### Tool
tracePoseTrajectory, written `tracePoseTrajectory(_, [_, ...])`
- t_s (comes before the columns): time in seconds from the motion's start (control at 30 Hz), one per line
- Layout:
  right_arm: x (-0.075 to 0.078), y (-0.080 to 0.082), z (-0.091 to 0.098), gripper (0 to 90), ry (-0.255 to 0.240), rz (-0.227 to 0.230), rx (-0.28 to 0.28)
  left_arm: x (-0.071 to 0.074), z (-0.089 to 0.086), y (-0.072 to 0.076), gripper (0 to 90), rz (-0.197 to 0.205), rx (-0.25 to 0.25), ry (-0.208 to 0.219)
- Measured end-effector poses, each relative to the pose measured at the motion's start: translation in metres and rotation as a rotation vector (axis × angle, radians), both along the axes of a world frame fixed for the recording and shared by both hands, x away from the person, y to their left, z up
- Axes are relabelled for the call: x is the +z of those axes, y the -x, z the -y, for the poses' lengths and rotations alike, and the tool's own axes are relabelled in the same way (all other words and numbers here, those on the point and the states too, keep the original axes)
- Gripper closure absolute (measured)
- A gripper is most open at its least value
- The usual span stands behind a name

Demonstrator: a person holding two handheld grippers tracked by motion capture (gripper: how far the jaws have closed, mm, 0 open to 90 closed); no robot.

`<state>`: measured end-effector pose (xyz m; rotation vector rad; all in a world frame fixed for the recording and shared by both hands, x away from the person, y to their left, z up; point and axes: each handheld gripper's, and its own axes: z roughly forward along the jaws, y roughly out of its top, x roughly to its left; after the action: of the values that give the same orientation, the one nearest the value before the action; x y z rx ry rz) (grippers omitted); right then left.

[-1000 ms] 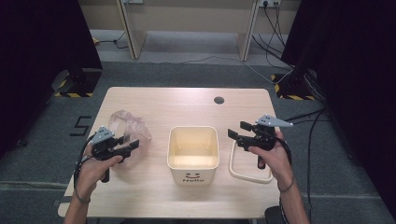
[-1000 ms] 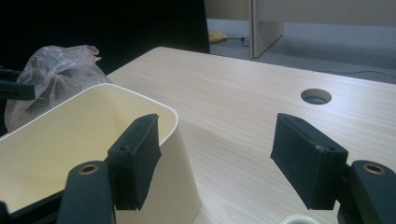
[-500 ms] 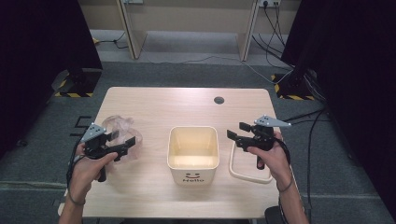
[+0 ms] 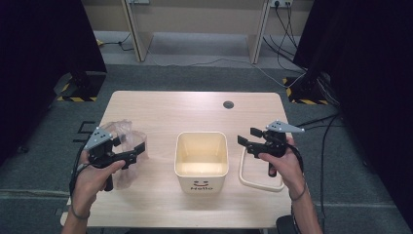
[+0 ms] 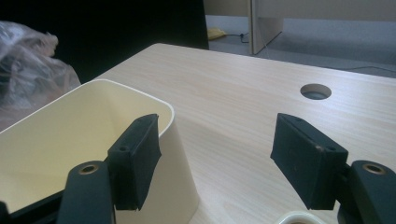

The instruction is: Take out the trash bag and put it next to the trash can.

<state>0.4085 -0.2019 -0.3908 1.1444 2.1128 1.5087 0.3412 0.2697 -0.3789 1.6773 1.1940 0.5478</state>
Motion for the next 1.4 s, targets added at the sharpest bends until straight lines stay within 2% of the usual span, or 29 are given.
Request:
tracePoseTrajectory(0.03, [0.000, 0.000, 0.000, 32.2, 0.000, 0.000, 0.000, 0.000, 0.000, 0.000, 20.1, 0.000, 0.000, 0.000])
tracePoseTrajectory(0.07, [0.000, 0.000, 0.001, 32.2, -0.002, -0.001, -0.004, -0.007, -0.002, -0.003, 20.1, -0.027, 0.003, 0.001])
tracePoseTrajectory(0.2, [-0.002, -0.002, 0.002, 32.2, 0.000, -0.006, -0.011, -0.008, -0.003, -0.004, 20.1, -0.024, 0.009, 0.006])
tracePoseTrajectory(0.3, [-0.003, -0.002, 0.002, 32.2, -0.001, -0.014, -0.013, -0.011, -0.003, -0.005, 20.0, -0.033, 0.014, -0.021])
tracePoseTrajectory(0.37, [-0.003, -0.002, 0.001, 32.2, 0.000, -0.012, -0.011, -0.015, -0.004, -0.007, 20.1, -0.043, 0.017, -0.021])
tracePoseTrajectory(0.4, [-0.003, -0.002, 0.001, 32.2, -0.001, -0.008, -0.008, -0.024, -0.008, -0.011, 20.1, -0.082, 0.026, -0.002])
tracePoseTrajectory(0.47, [-0.001, -0.001, 0.001, 32.2, -0.003, -0.005, -0.007, -0.031, -0.010, -0.014, 20.1, -0.105, 0.033, -0.008])
tracePoseTrajectory(0.63, [0.000, -0.001, 0.004, 32.2, -0.009, 0.000, -0.017, -0.032, -0.015, -0.015, 20.1, -0.107, 0.045, -0.001])
tracePoseTrajectory(0.87, [0.002, 0.000, 0.007, 32.2, -0.011, 0.005, -0.025, -0.017, -0.027, -0.006, 20.0, -0.081, 0.083, -0.011])
tracePoseTrajectory(0.93, [0.004, 0.000, 0.008, 32.2, -0.014, 0.010, -0.027, -0.014, -0.034, -0.003, 19.2, -0.083, 0.115, -0.049])
tracePoseTrajectory(0.97, [0.004, 0.000, 0.008, 32.2, -0.014, 0.010, -0.027, -0.014, -0.034, -0.003, 19.2, -0.083, 0.115, -0.049])
tracePoseTrajectory(1.0, [0.005, 0.000, 0.009, 32.2, -0.016, 0.009, -0.031, -0.016, -0.035, 0.000, 19.2, -0.093, 0.109, -0.072])
tracePoseTrajectory(1.07, [0.005, 0.000, 0.010, 32.2, -0.018, 0.009, -0.034, -0.021, -0.033, 0.001, 19.3, -0.108, 0.084, -0.076])
tracePoseTrajectory(1.1, [0.005, -0.001, 0.010, 32.2, -0.018, 0.008, -0.035, -0.023, -0.031, 0.001, 19.3, -0.109, 0.082, -0.073])
tracePoseTrajectory(1.2, [0.003, -0.001, 0.008, 32.2, -0.015, 0.002, -0.032, -0.027, -0.025, -0.005, 19.3, -0.116, 0.079, -0.106])
tracePoseTrajectory(1.4, [0.006, 0.000, 0.008, 32.2, -0.017, 0.010, -0.027, -0.028, -0.023, -0.007, 19.2, -0.121, 0.076, -0.109])
